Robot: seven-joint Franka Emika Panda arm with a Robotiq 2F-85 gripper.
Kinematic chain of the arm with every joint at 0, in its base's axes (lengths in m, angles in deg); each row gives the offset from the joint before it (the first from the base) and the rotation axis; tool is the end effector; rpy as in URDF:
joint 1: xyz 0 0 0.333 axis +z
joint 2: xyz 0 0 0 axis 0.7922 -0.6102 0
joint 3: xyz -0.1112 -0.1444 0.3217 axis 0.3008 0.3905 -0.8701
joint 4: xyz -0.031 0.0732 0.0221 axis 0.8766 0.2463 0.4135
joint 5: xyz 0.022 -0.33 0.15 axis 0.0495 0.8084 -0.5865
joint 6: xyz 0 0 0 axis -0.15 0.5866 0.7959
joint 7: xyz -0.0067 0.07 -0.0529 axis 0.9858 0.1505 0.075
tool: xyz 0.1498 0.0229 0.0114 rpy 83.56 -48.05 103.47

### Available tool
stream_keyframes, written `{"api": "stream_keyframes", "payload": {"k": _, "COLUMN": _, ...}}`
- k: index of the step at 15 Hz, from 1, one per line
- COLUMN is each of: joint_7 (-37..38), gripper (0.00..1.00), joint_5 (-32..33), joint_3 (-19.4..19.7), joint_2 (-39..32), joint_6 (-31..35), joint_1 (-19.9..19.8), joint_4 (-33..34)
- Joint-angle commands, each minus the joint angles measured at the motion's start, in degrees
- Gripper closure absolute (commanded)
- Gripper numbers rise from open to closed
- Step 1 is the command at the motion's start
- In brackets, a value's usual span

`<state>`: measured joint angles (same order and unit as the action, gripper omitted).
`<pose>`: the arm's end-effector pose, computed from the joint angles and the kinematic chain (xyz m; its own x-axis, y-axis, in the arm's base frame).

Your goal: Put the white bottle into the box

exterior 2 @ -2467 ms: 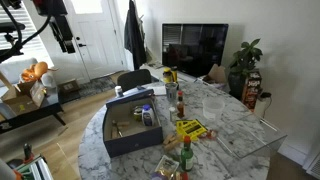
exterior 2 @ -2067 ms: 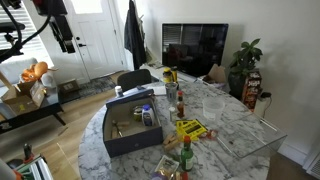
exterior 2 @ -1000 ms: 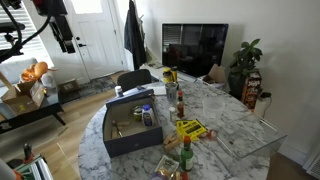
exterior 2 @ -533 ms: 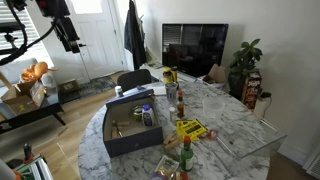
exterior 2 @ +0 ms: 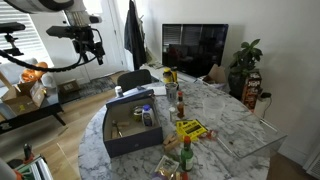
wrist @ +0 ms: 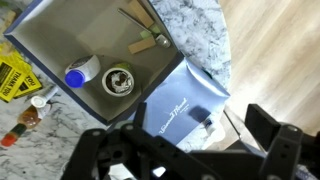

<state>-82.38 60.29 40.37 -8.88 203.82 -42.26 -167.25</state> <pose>0.3585 0.2073 0.4941 0.9425 0.3151 0.1110 0.3227 -0.9447 -0.0583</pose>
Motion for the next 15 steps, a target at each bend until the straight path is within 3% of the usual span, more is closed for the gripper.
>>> {"api": "stream_keyframes", "payload": {"k": 1, "joint_7": -3.88, "gripper": 0.0, "joint_5": 4.9, "joint_3": -2.77, "joint_2": -14.92, "joint_6": -3.76, "joint_1": -0.86, "joint_4": 12.1}}
{"api": "stream_keyframes", "payload": {"k": 2, "joint_7": -3.99, "gripper": 0.0, "joint_5": 7.09, "joint_3": -1.4, "joint_2": -18.6, "joint_6": -4.75, "joint_1": 1.55, "joint_4": 15.31}}
{"api": "stream_keyframes", "payload": {"k": 6, "joint_7": -2.07, "gripper": 0.0, "joint_5": 15.21, "joint_3": -2.75, "joint_2": -33.17, "joint_6": -8.44, "joint_1": 5.61, "joint_4": 28.85}}
{"api": "stream_keyframes", "payload": {"k": 10, "joint_7": -3.23, "gripper": 0.0, "joint_5": 18.06, "joint_3": -1.95, "joint_2": -46.48, "joint_6": -12.75, "joint_1": 10.86, "joint_4": 41.89}}
{"api": "stream_keyframes", "payload": {"k": 13, "joint_7": -8.4, "gripper": 0.0, "joint_5": 11.08, "joint_3": -2.73, "joint_2": -55.19, "joint_6": -14.65, "joint_1": 11.14, "joint_4": 51.02}}
{"api": "stream_keyframes", "payload": {"k": 14, "joint_7": -5.71, "gripper": 0.0, "joint_5": 13.25, "joint_3": -1.49, "joint_2": -48.71, "joint_6": -11.17, "joint_1": 11.66, "joint_4": 43.24}}
{"api": "stream_keyframes", "payload": {"k": 15, "joint_7": -6.08, "gripper": 0.0, "joint_5": 12.88, "joint_3": -1.32, "joint_2": -50.71, "joint_6": -11.32, "joint_1": 11.91, "joint_4": 45.1}}
